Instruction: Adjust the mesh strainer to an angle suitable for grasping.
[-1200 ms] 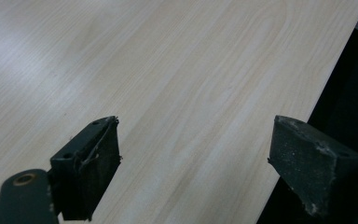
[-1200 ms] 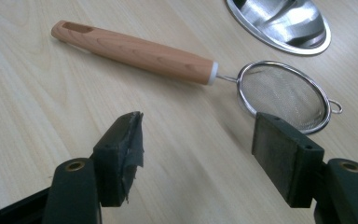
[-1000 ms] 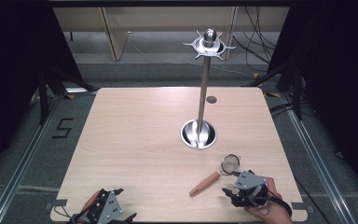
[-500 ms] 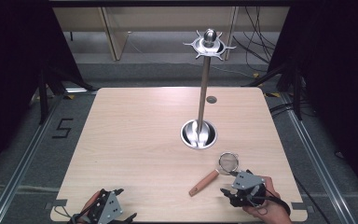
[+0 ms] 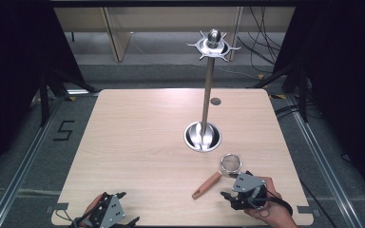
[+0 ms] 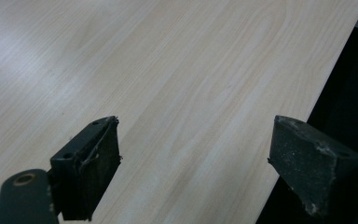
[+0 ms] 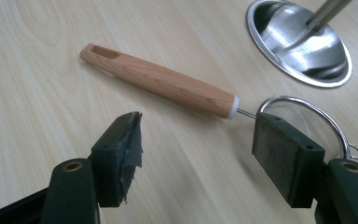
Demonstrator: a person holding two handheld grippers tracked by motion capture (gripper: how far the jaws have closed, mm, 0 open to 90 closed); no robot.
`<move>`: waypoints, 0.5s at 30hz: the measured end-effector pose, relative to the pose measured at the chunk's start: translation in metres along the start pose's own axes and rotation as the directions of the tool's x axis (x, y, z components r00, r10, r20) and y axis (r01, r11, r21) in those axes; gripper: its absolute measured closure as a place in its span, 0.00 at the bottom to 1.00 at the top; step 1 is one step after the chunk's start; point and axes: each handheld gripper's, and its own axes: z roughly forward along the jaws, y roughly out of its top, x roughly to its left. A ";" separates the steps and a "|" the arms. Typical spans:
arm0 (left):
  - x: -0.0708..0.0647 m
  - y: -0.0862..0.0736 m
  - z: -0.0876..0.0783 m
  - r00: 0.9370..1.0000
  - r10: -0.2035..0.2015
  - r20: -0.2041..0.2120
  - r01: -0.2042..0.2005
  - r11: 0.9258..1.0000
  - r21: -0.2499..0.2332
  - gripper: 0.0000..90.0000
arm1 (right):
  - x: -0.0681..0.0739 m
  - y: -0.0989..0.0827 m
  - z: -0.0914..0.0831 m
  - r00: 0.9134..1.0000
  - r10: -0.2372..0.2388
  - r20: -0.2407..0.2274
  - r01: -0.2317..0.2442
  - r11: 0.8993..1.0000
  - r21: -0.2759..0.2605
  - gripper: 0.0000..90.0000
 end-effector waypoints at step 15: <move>0.000 0.000 0.000 1.000 -0.004 0.007 0.004 1.000 0.007 0.17 | -0.002 0.017 0.021 0.995 -0.049 -0.090 0.051 0.998 0.022 0.37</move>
